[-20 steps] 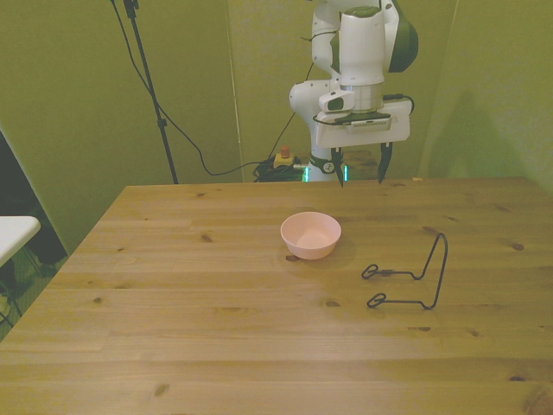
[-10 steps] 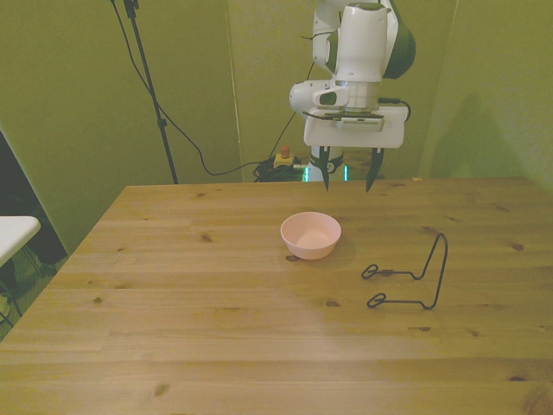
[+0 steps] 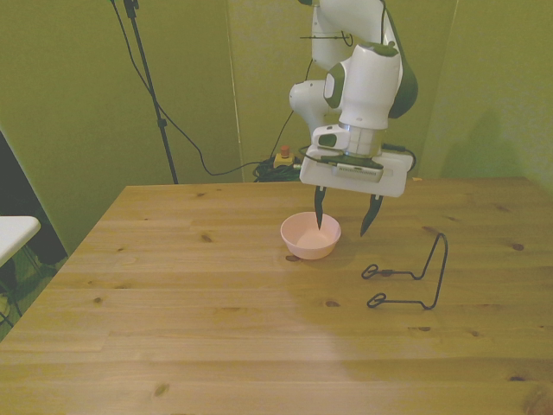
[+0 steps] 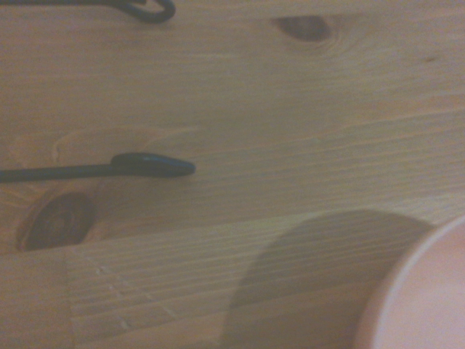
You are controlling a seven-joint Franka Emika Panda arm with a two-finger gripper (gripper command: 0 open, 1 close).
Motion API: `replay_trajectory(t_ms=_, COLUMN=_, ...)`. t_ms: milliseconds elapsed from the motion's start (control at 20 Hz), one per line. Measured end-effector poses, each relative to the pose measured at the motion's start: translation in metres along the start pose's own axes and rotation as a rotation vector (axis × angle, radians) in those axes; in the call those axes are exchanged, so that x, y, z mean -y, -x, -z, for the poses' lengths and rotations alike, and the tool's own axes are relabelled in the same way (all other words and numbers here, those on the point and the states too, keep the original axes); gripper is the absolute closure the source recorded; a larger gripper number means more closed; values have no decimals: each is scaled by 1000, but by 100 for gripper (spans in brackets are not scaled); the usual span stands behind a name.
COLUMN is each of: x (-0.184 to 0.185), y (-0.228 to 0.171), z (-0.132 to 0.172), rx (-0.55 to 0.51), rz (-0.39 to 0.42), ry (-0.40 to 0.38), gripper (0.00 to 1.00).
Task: Load the bowl
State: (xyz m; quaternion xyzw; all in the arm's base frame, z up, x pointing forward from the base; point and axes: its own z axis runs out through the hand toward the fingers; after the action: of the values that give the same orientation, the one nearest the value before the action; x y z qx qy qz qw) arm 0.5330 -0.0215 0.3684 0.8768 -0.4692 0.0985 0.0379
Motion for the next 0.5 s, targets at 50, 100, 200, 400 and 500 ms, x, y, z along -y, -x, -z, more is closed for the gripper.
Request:
replay_trajectory(t_ms=50, x=3, y=2, z=-8, rx=6, rz=1, ry=8, gripper=100)
replay_trajectory(t_ms=100, x=4, y=4, z=-14, rx=8, rz=1, ry=15, gripper=100)
replay_trajectory(t_ms=200, x=5, y=3, z=-18, rx=3, rz=-4, ry=12, gripper=100)
replay_trajectory(t_ms=400, x=1, y=-2, z=-19, rx=0, rz=-15, ry=10, gripper=100)
replay_trajectory(t_ms=500, x=0, y=-2, z=-19, rx=-2, rz=-16, ry=5, gripper=100)
